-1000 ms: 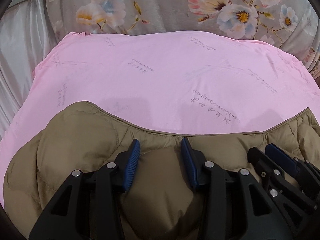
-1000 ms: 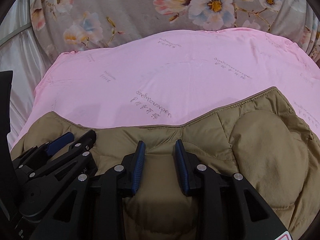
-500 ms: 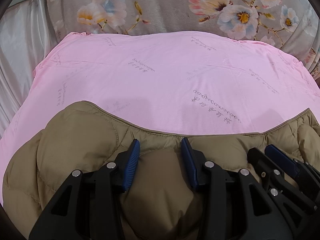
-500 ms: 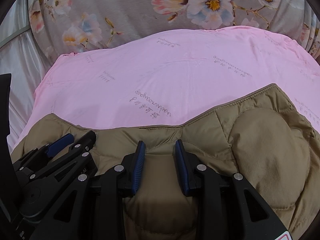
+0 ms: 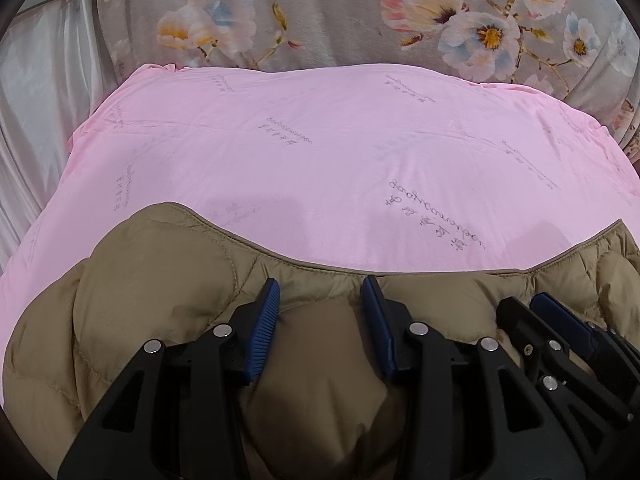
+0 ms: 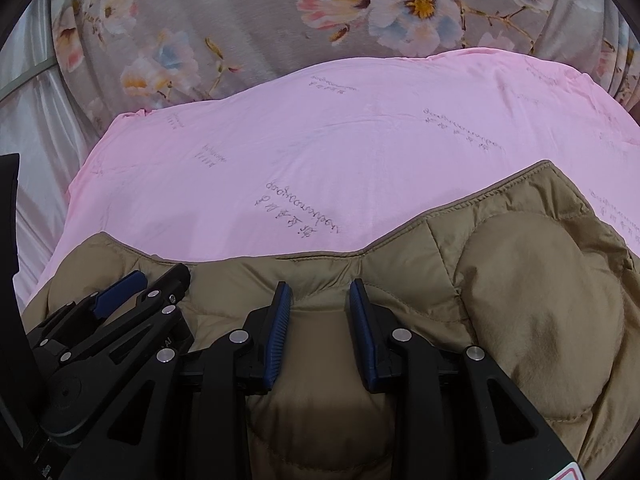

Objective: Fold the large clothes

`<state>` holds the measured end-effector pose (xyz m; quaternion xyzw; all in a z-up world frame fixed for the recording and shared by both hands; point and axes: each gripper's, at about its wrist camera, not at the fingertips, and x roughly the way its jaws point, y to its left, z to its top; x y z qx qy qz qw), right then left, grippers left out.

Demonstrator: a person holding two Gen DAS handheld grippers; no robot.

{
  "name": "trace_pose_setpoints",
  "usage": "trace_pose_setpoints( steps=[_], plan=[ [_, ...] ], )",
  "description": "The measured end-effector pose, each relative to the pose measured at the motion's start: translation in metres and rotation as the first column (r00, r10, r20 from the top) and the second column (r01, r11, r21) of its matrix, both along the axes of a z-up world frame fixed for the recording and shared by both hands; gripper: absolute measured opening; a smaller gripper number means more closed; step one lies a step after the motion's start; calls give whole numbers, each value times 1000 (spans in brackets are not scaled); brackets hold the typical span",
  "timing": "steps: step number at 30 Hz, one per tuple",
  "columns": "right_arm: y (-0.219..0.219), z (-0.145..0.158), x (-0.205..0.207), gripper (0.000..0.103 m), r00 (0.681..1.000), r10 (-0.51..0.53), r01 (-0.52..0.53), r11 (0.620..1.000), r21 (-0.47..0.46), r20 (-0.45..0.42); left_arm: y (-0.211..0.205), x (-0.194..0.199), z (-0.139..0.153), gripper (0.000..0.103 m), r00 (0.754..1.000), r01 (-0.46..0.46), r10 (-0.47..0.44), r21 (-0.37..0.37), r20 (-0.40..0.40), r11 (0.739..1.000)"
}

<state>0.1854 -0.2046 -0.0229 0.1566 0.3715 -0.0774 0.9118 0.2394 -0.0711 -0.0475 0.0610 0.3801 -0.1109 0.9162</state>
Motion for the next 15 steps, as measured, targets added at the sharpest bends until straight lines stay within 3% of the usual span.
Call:
trace_pose_setpoints(
  steps=[4, 7, 9, 11, 15],
  plan=[
    [-4, 0, 0, 30, 1000, 13, -13, 1000, 26, 7, 2, 2, 3, 44, 1000, 12, -12, -14, -5, 1000],
    [-11, 9, -12, 30, 999, 18, -20, 997, 72, 27, 14, -1, 12, 46, 999, 26, -29, -82, -34, 996],
    [-7, 29, -42, 32, 997, 16, -21, 998, 64, 81, 24, -16, 26, 46, 998, 37, -42, -103, -42, 994],
    [2, 48, -75, 33, 992, 25, -31, 999, 44, 126, 42, -43, 43, 46, 999, 49, -49, -97, 6, 994],
    [22, 56, -103, 34, 988, 52, -53, 999, 1, 144, 64, -87, 55, 49, 997, 65, -60, -99, 52, 993]
  ],
)
